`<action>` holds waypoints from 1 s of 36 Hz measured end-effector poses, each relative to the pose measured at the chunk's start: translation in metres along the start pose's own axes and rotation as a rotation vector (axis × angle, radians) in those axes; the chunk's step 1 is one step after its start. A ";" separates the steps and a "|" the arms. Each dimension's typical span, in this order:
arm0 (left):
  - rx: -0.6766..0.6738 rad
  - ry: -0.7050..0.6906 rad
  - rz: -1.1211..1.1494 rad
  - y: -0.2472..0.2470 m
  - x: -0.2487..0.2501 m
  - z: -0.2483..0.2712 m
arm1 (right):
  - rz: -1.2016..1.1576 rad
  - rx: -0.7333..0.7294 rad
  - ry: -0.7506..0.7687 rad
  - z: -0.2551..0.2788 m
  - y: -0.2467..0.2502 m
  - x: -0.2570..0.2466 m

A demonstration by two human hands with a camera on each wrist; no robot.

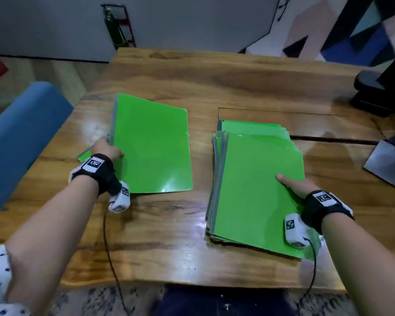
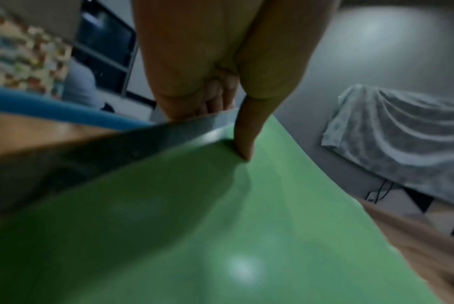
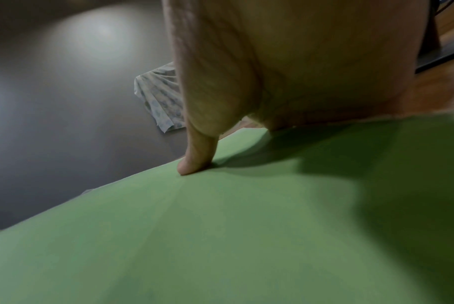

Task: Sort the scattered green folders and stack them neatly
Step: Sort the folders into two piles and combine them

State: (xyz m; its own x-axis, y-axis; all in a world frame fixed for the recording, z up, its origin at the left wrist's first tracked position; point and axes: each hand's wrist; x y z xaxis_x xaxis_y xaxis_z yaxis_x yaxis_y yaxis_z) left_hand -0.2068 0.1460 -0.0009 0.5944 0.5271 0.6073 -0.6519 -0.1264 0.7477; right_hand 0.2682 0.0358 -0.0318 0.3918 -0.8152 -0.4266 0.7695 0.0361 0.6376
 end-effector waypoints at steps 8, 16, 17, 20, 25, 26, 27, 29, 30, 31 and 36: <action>-0.205 -0.103 -0.398 -0.023 -0.006 -0.049 | 0.024 0.026 -0.015 -0.011 -0.003 0.002; -0.279 -0.056 -0.535 -0.051 0.001 0.015 | -0.004 0.041 -0.025 0.008 -0.003 -0.001; -0.284 -0.041 -0.549 -0.055 0.002 0.023 | -0.007 0.037 -0.026 0.010 -0.002 -0.001; -0.281 -0.032 -0.571 -0.060 0.009 0.038 | 0.010 0.028 -0.018 0.011 -0.001 -0.002; -0.312 -0.061 -0.628 -0.039 0.012 0.020 | 0.016 0.020 0.013 0.007 -0.001 0.000; -0.316 -0.052 -0.609 -0.035 0.007 0.015 | 0.012 0.021 0.017 0.007 -0.001 0.001; -0.320 -0.036 -0.592 -0.032 0.001 0.012 | 0.007 0.023 0.017 0.007 -0.002 0.001; -0.339 -0.004 -0.564 -0.027 -0.010 0.009 | -0.004 0.029 0.016 0.004 -0.002 0.003; -0.349 0.002 -0.544 -0.024 -0.013 0.013 | -0.014 0.026 0.014 0.003 -0.002 0.004; -0.349 0.007 -0.510 -0.023 -0.015 0.017 | -0.019 0.017 0.012 0.002 -0.003 0.004; -0.366 0.018 -0.347 -0.020 -0.012 0.034 | -0.044 0.008 0.017 -0.002 -0.002 0.005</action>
State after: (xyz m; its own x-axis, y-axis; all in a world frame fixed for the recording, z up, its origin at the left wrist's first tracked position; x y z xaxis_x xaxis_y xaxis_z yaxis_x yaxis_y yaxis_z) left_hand -0.1846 0.1140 -0.0139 0.7989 0.5010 0.3327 -0.5418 0.3595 0.7597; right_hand 0.2697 0.0323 -0.0365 0.3666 -0.8057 -0.4652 0.7821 -0.0039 0.6231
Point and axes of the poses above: each hand's wrist, its own z-axis away from the middle knuckle, its own y-axis out of the back of the hand, x = y × z
